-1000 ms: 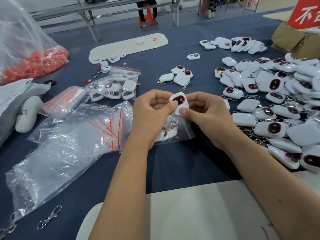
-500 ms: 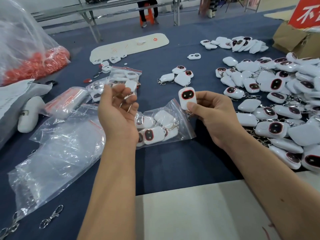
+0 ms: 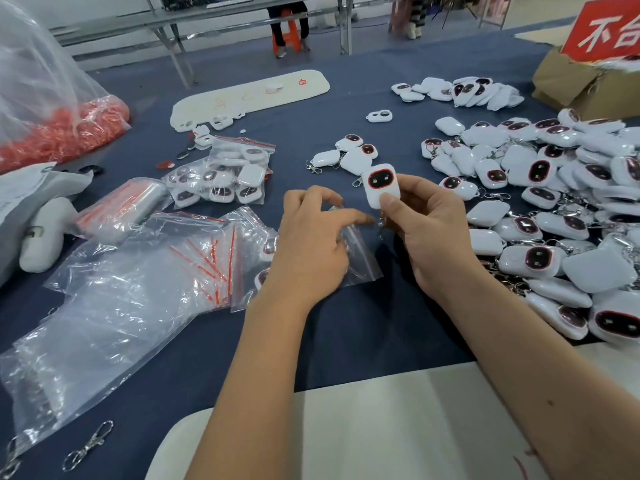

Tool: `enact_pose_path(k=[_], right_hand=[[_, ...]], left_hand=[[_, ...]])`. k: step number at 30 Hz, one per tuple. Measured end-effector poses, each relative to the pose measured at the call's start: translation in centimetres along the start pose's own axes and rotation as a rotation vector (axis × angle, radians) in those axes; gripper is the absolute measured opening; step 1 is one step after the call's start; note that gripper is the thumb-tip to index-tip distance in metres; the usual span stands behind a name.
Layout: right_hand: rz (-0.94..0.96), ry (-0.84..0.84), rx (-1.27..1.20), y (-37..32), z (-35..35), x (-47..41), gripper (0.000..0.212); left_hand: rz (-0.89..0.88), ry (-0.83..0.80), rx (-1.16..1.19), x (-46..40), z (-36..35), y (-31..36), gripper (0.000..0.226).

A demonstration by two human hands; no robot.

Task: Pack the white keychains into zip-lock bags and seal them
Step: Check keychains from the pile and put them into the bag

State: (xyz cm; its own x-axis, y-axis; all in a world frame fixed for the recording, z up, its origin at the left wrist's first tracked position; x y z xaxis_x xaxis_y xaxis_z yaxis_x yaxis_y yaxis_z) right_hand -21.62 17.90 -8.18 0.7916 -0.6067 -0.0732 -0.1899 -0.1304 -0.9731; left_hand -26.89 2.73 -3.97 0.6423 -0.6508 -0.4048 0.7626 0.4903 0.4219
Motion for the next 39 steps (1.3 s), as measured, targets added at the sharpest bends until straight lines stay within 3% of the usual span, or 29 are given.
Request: enact_pose_path(k=[4,7,13,19,23,28,30,32,34,36,38,39], right_hand=[[0.060,-0.012,0.084,-0.7,-0.4,0.4,0.023],[0.020,0.020,0.079,-0.3,-0.1,0.4,0.010],[0.040,-0.028,0.232,-0.4,-0.8,0.6,0.011],[0.131,-0.263,0.428,-1.0,-3.7,1.8,0.016],[0.220,-0.197,0.397,-2.0,-3.3,2.1,0.014],[0.284,-0.502,0.633,-1.4,-6.6,3.9,0.030],[0.314,-0.558,0.699,-1.2,-7.3,4.3,0.020],[0.330,-0.463,0.640,-1.7,-6.6,3.8,0.015],[0.336,-0.347,0.654,-2.0,-5.6,3.2,0.030],[0.375,-0.380,0.758,-2.0,-6.1,3.4,0.040],[0.430,-0.342,0.769,-2.5,-6.3,3.8,0.032],[0.475,-0.238,0.756,-3.4,-5.6,3.9,0.025]], left_hand=[[0.048,0.035,-0.028,0.0,0.3,-0.6,0.049],[0.091,0.057,0.022,0.1,0.6,-1.1,0.032],[0.099,0.138,0.178,0.2,2.4,-1.3,0.029],[0.059,0.211,0.342,0.3,4.1,-0.4,0.039],[0.084,0.258,0.396,0.3,4.3,-0.9,0.032],[0.082,0.311,0.444,0.4,4.7,-0.9,0.030],[0.082,0.322,0.456,0.4,4.7,-1.0,0.032],[0.096,0.345,0.476,0.5,5.0,-1.1,0.036],[0.091,0.357,0.483,0.5,5.2,-1.0,0.037],[0.071,0.322,0.473,0.4,4.8,-0.6,0.031],[0.064,0.301,0.467,0.4,4.4,-0.4,0.028],[0.066,0.302,0.465,0.4,4.3,-0.4,0.027]])
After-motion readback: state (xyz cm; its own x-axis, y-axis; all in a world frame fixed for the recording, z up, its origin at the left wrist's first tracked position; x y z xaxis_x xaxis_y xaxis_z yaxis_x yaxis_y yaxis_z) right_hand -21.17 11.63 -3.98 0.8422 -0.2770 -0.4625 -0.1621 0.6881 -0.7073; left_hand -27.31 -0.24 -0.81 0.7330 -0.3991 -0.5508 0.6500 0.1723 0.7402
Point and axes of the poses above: each hand's wrist, its own x-axis away from the middle knuckle, its own z-axis out of the back of the hand, y = z × x, the point moved 10 cm from there along -x, towards the middle knuckle, and after that the axes turned 4 degrees about -z, right-handed, at the moved point
